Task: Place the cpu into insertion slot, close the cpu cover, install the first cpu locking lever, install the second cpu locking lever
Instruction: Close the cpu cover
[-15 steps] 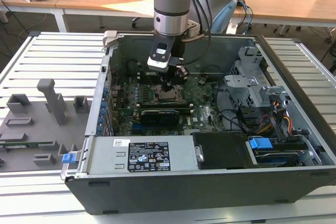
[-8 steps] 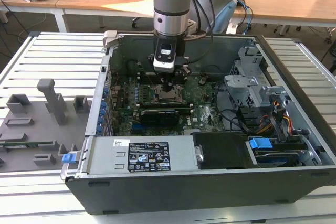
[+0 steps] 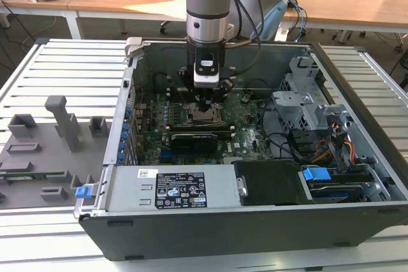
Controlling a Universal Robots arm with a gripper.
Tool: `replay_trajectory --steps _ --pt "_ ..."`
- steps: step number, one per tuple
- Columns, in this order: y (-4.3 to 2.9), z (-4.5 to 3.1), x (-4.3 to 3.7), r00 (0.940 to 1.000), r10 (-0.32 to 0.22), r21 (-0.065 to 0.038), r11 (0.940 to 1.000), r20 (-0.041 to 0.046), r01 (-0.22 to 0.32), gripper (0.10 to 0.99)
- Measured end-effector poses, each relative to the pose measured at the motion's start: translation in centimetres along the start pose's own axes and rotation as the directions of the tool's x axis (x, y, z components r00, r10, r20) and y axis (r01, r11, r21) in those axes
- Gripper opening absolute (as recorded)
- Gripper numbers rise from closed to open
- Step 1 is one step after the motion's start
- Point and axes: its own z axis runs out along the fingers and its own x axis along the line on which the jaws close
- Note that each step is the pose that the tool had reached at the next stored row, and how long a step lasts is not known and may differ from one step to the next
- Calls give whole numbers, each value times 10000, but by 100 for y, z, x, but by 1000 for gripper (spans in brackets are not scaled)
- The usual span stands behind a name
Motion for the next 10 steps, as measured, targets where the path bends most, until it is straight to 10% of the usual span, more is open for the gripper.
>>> replay_trajectory --steps 3,10 --pt "0 0 0 9977 -672 -53 9977 24 673 106" --pt "1 15 2 9732 -2299 -629 9714 -94 2289 106"
